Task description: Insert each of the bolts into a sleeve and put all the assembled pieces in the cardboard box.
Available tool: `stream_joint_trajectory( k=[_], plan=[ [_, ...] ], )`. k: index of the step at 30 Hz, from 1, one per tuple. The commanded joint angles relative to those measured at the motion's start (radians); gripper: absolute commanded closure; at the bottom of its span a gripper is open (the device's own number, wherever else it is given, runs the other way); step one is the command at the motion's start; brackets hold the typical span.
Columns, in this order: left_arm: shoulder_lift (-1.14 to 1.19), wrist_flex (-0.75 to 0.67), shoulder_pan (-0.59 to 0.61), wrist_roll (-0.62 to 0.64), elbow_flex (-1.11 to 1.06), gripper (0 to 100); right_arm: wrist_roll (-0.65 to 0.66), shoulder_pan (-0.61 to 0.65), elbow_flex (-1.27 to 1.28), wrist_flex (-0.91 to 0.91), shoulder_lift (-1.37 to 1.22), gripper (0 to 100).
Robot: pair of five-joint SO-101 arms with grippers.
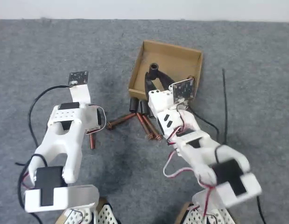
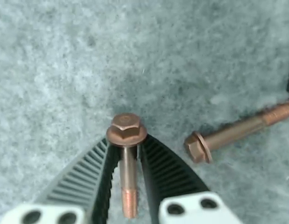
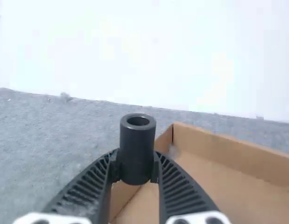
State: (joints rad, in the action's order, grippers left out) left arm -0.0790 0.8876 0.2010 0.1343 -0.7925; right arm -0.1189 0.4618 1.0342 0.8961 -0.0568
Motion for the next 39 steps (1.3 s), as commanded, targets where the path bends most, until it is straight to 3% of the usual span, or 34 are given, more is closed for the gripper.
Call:
stream_joint_trajectory(
  k=[1, 7, 13, 19, 31, 39],
  plan=[
    [-0.063, -0.029, 0.008, -0.011, 0.008, 99, 0.018, 0.008, -0.084, 0.182, -0.101, 99.1],
    [-0.063, -0.029, 0.008, -0.012, 0.008, 99, 0.025, 0.036, -0.060, 0.423, -0.305, 99.1],
    [-0.063, -0.029, 0.008, -0.012, 0.008, 99, 0.219, 0.108, 0.081, 0.634, -0.377, 99.1],
    [-0.063, -0.029, 0.008, -0.012, 0.008, 99, 0.244, 0.173, 0.267, 0.797, -0.380, 99.1],
    [-0.063, -0.029, 0.008, -0.012, 0.008, 99, 0.242, 0.173, 0.574, 0.862, -0.266, 99.1],
    [-0.064, -0.057, -0.003, -0.006, 0.015, 99, 0.241, 0.168, 0.598, 0.832, -0.203, 99.1]
  ],
)
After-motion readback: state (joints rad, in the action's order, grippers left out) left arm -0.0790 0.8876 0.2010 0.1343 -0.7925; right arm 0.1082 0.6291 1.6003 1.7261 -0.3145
